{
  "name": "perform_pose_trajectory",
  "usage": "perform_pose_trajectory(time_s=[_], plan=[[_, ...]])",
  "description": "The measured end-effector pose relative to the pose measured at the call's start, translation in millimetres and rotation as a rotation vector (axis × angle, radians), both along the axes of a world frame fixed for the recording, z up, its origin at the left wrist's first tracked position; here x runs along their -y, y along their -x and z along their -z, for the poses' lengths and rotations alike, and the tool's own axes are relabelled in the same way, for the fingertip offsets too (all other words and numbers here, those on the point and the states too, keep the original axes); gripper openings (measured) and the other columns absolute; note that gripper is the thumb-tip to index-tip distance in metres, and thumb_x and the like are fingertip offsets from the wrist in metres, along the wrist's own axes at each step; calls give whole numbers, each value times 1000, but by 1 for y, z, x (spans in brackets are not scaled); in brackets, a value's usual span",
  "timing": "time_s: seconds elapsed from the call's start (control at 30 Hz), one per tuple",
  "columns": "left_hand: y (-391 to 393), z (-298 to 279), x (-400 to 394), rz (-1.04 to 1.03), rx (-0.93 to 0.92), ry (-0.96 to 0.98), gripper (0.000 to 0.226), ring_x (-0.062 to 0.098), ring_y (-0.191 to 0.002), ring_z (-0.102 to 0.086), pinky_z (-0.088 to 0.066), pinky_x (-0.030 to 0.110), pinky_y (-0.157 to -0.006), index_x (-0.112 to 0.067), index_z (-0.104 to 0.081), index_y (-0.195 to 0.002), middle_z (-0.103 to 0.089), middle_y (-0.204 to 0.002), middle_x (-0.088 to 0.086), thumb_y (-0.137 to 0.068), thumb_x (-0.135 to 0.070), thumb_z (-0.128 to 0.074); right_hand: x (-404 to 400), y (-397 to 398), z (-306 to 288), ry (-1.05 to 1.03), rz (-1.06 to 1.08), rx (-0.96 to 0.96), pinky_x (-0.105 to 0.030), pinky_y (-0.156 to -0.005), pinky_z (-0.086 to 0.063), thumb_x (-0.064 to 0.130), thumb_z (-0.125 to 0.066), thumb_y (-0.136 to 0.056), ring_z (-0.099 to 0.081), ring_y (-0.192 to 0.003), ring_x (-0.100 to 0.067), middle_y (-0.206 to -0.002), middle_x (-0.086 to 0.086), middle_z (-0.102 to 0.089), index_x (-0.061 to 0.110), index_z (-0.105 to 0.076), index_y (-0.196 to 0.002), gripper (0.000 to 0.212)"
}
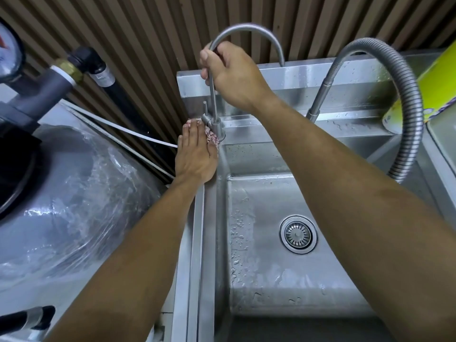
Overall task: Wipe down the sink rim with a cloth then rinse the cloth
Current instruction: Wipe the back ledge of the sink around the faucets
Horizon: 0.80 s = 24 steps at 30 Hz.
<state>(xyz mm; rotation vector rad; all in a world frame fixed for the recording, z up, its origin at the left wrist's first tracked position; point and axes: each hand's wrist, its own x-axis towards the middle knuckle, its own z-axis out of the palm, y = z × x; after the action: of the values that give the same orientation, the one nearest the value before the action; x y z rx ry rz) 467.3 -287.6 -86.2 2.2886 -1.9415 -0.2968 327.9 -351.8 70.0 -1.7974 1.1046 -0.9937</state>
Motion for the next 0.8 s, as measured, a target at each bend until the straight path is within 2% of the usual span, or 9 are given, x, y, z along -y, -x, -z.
perform_pose_trajectory(time_s=[0.17,0.3,0.43,0.5,0.57,0.6,0.67,0.73,0.8], plan=[[9,4,-18,-92,6,29,64,28,-157,0,2,41,-127,-6,-7,-162,-1,-171,12,-107,-35,-24,-13,0,1,5,9,-3,-41,-86,-57,28,-45,-109,-69,-90,-19,-94,-4,-72,11,-64,-107,26],[2,-1,24,-206,-141,42,63,35,-155,-8,-7,45,-126,0,-11,-160,-10,-168,20,-108,-32,-28,-11,1,4,41,7,-12,-37,-87,-56,29,-44,-109,-67,-89,-9,-93,2,-71,13,-63,-108,25],[0,4,3,-64,-86,93,73,30,-157,-1,-2,41,-127,-1,-8,-161,-4,-170,17,-104,-41,-30,-4,-1,5,53,1,-11,-34,-82,-56,28,-43,-109,-68,-88,-15,-93,-4,-72,11,-61,-105,25],[-1,6,-18,1,-114,140,70,29,-157,-3,-5,40,-127,-3,-10,-161,-4,-170,16,-105,-39,-31,-2,-1,6,52,3,-11,-35,-82,-56,28,-42,-109,-68,-88,-15,-94,-5,-72,10,-61,-106,26],[-6,4,-24,-77,-230,158,59,30,-153,-22,-23,40,-123,-9,-21,-161,-20,-168,14,-108,-31,-34,-2,-2,7,53,-3,-9,-37,-82,-56,28,-41,-110,-68,-88,-17,-94,-7,-71,10,-60,-107,26],[-8,6,-21,-182,-325,199,53,32,-144,-40,-36,39,-115,-12,-31,-158,-38,-160,16,-108,-29,-35,-2,-1,8,54,-2,-9,-38,-81,-57,29,-41,-110,-68,-87,-18,-93,-7,-71,10,-60,-107,26],[-8,3,-6,-480,-588,312,45,39,-113,-63,-51,41,-95,-13,-52,-141,-68,-124,20,-105,-34,-35,-3,-2,8,60,4,-12,-37,-81,-56,30,-41,-110,-67,-86,-17,-92,-5,-71,11,-60,-106,27],[-4,-13,14,-634,-908,473,46,33,-96,-69,-55,43,-90,-14,-58,-132,-72,-105,15,-102,-41,-35,-4,-3,9,57,6,-22,-36,-81,-56,30,-40,-110,-67,-86,-16,-91,-3,-70,11,-59,-106,27],[0,-34,37,-539,-1025,624,44,11,-98,-68,-55,41,-94,-17,-53,-142,-69,-115,5,-106,-36,-36,-5,-3,9,67,3,-28,-37,-81,-56,29,-40,-110,-67,-86,-16,-91,-4,-70,10,-59,-106,28]])
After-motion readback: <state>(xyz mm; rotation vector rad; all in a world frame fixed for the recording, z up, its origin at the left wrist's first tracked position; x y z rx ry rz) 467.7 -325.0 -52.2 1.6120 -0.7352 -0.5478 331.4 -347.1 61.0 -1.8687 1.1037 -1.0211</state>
